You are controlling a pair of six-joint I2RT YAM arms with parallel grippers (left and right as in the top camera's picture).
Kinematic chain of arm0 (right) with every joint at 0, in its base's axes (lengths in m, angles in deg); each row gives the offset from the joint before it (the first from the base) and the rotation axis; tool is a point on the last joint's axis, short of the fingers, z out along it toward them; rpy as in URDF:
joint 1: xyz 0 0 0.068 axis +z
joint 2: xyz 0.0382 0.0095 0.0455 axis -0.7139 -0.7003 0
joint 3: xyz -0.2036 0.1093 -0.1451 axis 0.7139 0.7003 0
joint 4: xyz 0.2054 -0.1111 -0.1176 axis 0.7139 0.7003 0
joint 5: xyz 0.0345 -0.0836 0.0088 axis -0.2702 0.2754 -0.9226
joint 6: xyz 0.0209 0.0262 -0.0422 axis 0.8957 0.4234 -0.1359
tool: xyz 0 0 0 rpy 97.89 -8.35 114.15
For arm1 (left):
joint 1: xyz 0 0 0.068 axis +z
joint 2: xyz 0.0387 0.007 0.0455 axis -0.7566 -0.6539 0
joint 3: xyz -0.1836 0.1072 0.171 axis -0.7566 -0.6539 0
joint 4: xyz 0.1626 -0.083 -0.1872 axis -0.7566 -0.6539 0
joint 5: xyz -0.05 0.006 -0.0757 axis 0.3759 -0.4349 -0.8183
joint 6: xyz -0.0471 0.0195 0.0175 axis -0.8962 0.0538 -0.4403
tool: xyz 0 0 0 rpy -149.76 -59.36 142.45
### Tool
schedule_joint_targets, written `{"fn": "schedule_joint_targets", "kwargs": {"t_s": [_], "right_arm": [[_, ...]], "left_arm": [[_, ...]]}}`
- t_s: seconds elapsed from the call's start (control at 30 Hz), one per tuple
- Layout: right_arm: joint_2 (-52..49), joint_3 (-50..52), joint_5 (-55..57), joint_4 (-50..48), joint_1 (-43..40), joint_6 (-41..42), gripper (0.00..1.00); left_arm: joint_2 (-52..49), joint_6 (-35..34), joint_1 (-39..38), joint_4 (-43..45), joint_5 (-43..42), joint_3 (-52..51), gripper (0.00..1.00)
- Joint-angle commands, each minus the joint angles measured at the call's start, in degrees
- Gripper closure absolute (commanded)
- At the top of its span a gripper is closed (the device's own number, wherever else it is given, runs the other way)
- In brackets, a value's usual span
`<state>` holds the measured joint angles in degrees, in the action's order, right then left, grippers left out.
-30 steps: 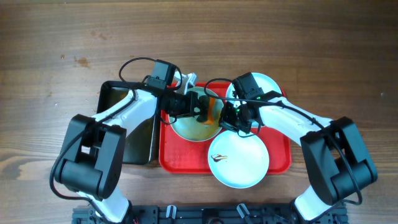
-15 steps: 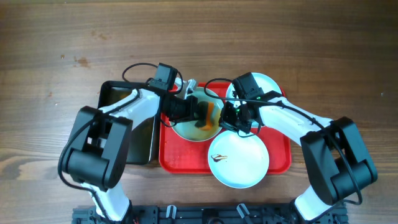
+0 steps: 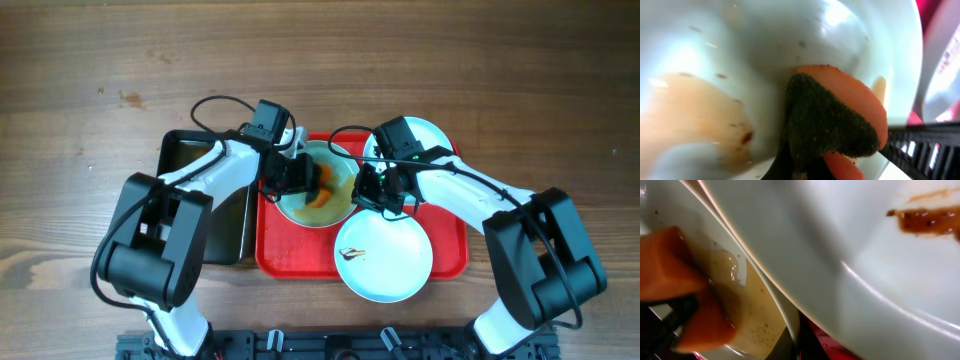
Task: Clean dirty plates on tray and stack at the side
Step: 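Scrub the upper-left plate surface with the sponge in the left gripper, then lift the sponge with the left gripper back toward the black tray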
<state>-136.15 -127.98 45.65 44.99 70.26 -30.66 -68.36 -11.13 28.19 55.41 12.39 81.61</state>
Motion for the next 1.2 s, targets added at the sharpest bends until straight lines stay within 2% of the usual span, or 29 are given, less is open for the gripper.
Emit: {"fn": "schedule_joint_targets", "kwargs": {"t_s": [0.0, 0.23, 0.47, 0.67, 0.83, 1.03, 1.17], "right_arm": [[-1.66, 0.61, 4.5, 1.09, 0.04, 0.09, 0.96], [-1.66, 0.61, 4.55, 1.11, 0.04, 0.07, 0.95], [-1.66, 0.61, 4.7, 1.14, 0.04, 0.07, 0.96], [-1.66, 0.61, 4.7, 1.16, 0.04, 0.04, 0.96], [-1.66, 0.61, 4.72, 1.16, 0.02, 0.07, 0.96], [-1.66, 0.61, 4.72, 1.16, 0.02, 0.04, 0.95], [-1.66, 0.61, 4.72, 1.16, 0.04, -0.2, 0.95]], "left_arm": [[-2.71, -2.86, 0.63, -1.01, 20.83, -1.68, 0.96], [-2.69, -4.42, 0.63, -3.02, 29.22, -0.44, 0.96], [-2.69, -8.68, 0.61, -10.88, 38.93, 3.76, 0.96], [-2.6, -8.61, 0.09, -14.8, 39.04, 7.23, 0.96], [-1.6, -5.57, -2.73, -16.63, 36.89, 10.14, 0.96], [-0.35, -5.68, -6.91, -22.75, 39.41, 18.91, 0.96], [-0.33, -6.08, -6.64, -28.06, 39.74, 25.53, 0.96]]}}
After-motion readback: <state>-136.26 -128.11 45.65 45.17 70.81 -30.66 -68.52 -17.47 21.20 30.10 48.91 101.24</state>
